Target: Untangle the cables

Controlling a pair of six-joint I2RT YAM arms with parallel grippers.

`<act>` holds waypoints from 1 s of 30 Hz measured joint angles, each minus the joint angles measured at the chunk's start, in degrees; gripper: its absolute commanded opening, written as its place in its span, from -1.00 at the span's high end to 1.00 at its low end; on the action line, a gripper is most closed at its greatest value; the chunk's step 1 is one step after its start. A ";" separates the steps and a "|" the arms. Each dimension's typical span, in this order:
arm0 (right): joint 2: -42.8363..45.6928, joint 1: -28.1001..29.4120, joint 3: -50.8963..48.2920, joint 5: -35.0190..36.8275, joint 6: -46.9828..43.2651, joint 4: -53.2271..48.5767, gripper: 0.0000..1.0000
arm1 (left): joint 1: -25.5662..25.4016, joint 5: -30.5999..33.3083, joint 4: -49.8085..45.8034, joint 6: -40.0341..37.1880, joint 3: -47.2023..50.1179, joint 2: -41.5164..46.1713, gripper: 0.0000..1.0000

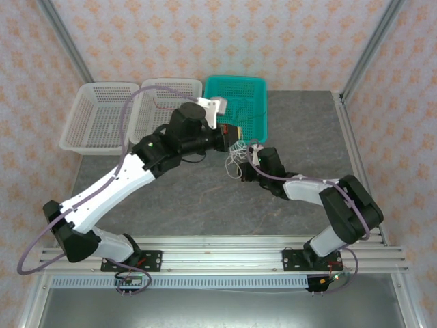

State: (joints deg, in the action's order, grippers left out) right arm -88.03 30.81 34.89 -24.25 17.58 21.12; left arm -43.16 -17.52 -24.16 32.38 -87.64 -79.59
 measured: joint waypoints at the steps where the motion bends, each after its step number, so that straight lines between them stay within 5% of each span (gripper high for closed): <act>1: 0.15 0.39 -1.07 -0.24 0.98 0.68 0.65 | 0.48 0.17 -0.81 -0.20 -1.38 0.42 1.00; 6: 8.96 2.19 -8.79 0.20 4.96 -1.38 0.06 | 2.01 2.67 -2.91 -0.98 -3.65 4.11 1.00; 16: 52.28 2.16 -13.09 3.54 -1.73 -10.25 -0.55 | 1.70 -0.15 -1.62 1.66 8.70 6.84 1.00; 25: 40.39 5.70 -12.41 -5.97 -11.45 2.27 -0.66 | 0.26 -4.59 0.35 4.26 15.39 7.26 1.00; 30: 27.91 10.19 -9.62 -4.98 -19.26 9.18 -0.12 | -0.66 -6.99 1.46 3.56 15.39 8.98 1.00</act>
State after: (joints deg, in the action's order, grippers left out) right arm -60.12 40.99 25.28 -29.23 -1.67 30.30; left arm -43.81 -24.51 -22.70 35.94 -72.25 -70.61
